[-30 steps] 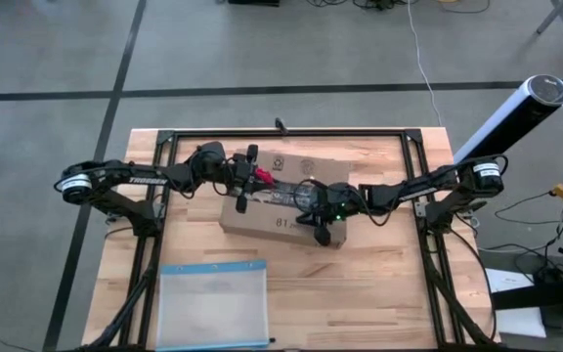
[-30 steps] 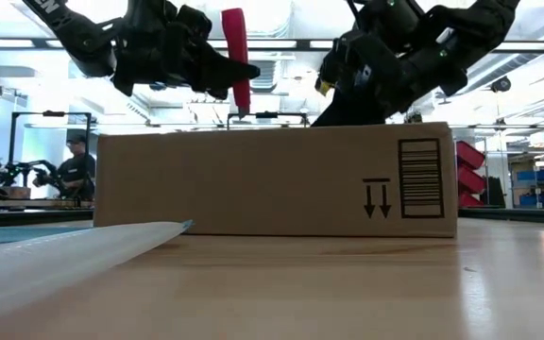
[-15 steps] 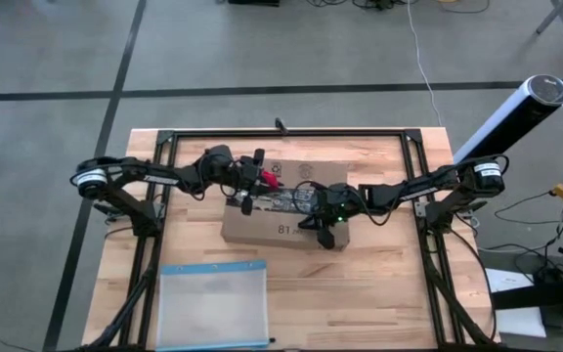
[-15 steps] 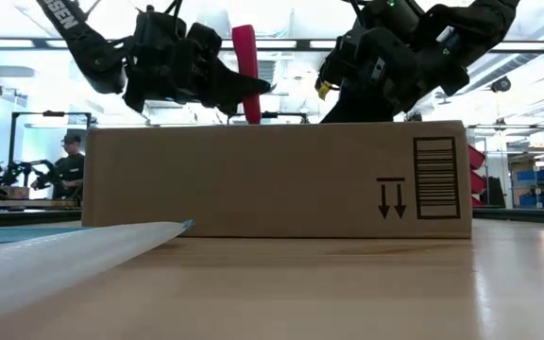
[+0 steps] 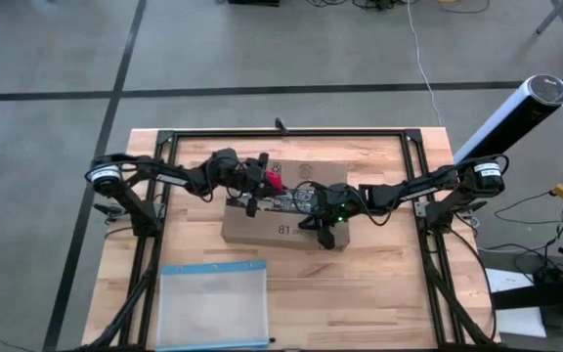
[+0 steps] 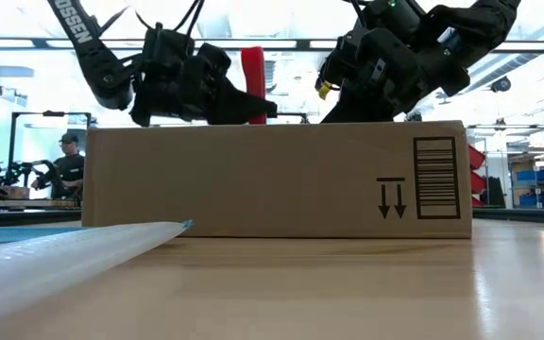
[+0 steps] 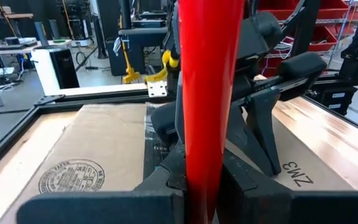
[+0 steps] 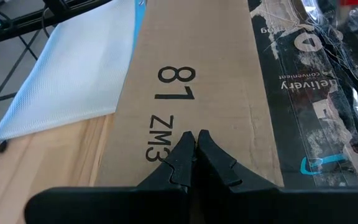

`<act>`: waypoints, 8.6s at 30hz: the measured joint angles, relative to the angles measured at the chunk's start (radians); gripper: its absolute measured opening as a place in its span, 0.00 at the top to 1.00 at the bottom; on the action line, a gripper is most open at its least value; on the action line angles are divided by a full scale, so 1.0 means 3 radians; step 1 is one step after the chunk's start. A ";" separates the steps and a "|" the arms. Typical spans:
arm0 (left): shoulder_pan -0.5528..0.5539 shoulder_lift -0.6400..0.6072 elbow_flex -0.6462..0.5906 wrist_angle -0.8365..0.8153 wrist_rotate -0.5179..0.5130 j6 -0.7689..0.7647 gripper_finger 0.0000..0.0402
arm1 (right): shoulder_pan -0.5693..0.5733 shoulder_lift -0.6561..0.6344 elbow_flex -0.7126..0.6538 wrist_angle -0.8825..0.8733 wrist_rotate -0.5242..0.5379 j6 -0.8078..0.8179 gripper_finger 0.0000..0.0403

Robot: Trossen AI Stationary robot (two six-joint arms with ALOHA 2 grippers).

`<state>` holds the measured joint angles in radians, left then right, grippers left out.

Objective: Unpack boxes
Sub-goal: Break down the box using the red cutter

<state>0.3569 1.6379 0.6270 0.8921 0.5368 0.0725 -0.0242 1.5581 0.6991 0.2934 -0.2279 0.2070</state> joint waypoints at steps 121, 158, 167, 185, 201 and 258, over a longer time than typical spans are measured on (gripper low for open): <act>-0.0136 -0.1590 0.0000 -0.3026 -0.1160 -0.0172 0.95 | -0.0031 0.0003 0.0000 0.0002 0.0200 0.0113 1.00; -0.0136 -0.2540 0.0003 -0.4262 -0.1649 -0.0189 0.95 | -0.0031 0.0003 0.0005 -0.0023 0.0249 0.0123 1.00; -0.0136 -0.2574 0.0006 -0.4317 -0.1676 -0.0190 0.95 | -0.0031 0.0003 0.0009 -0.0106 0.0248 0.0182 1.00; -0.0136 -0.2747 0.0005 -0.4478 -0.1923 -0.0192 0.95 | -0.0031 -0.0001 0.0014 -0.0172 0.0249 0.0186 1.00; -0.0135 -0.2886 0.0003 -0.4634 -0.2151 -0.0181 0.95 | -0.0031 0.0001 0.0019 -0.0199 0.0247 0.0195 1.00; -0.0175 -0.2470 -0.0027 -0.4290 -0.1984 -0.0328 0.95 | -0.0036 0.0327 0.0667 0.0290 0.0222 -0.0406 1.00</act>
<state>0.3045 0.8970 0.6189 -0.3948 -0.0583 -0.0259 -0.0349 1.6563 0.8992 0.3804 -0.1613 0.0853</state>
